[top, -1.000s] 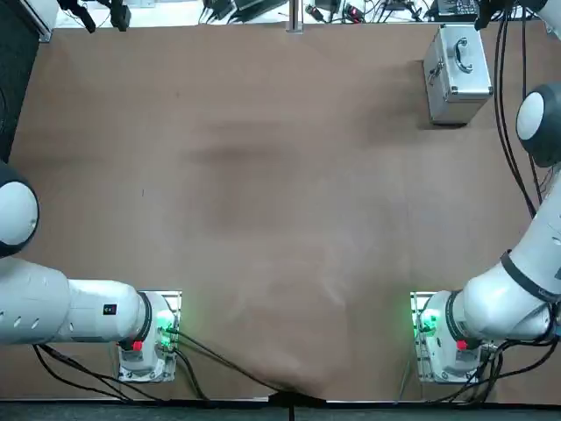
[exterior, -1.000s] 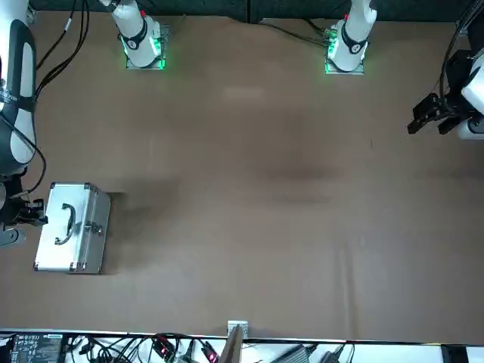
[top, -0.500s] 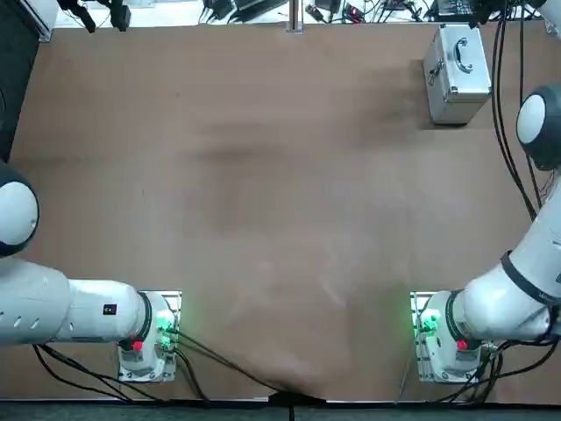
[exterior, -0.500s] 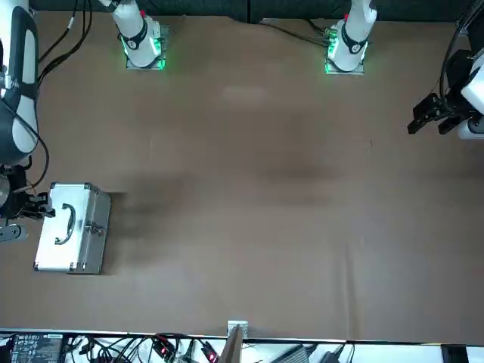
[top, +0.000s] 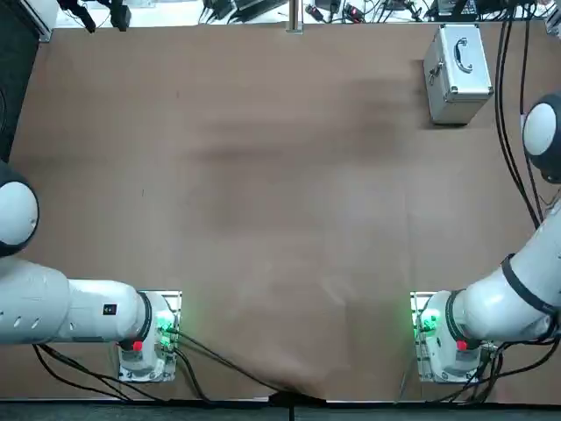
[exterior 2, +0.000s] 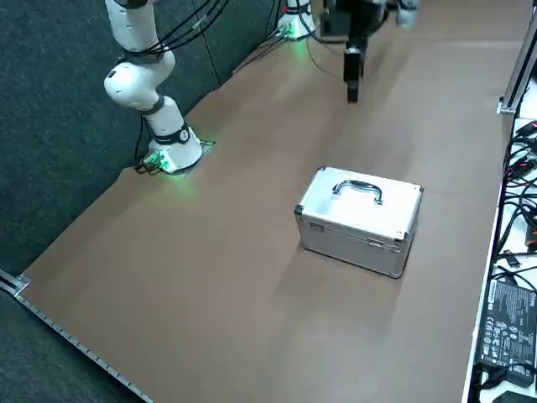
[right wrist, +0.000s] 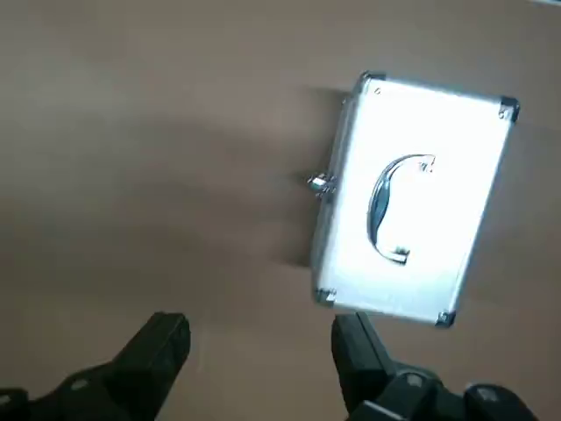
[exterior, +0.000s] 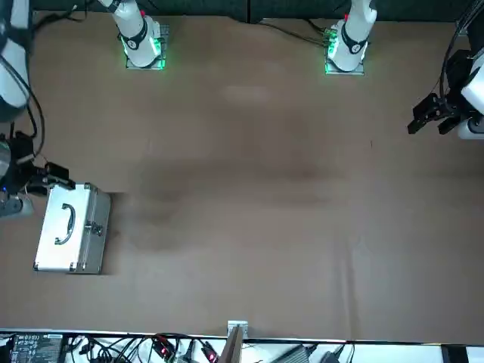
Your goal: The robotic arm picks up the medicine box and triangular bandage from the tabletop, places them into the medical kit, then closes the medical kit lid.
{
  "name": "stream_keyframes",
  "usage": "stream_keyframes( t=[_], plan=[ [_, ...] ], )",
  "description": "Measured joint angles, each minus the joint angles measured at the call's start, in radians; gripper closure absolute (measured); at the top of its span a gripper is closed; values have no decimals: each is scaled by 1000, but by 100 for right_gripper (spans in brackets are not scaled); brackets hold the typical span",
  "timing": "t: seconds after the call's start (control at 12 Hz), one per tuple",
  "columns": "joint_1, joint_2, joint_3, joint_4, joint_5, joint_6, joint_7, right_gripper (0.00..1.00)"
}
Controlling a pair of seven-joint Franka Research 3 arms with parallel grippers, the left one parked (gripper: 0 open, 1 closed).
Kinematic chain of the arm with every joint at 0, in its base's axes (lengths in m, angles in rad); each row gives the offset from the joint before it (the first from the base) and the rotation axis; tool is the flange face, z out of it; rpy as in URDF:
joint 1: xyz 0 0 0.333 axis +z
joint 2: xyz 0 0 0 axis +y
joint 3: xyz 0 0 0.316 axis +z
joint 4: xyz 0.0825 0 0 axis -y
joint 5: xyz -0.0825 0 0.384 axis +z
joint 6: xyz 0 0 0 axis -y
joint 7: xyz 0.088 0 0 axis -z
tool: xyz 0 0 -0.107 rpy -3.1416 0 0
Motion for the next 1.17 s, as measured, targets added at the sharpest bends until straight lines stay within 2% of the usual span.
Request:
stream_keyframes(
  t=[0.33,0.75,1.08,1.17],
  plan=[
    [32,-79,0,-13,7,-96,91,0],
    [76,-216,3,-146,-37,-103,178,0],
    [51,-394,50,-317,-91,-110,201,0],
    [38,-482,64,-408,-94,-103,232,0]
  ],
)
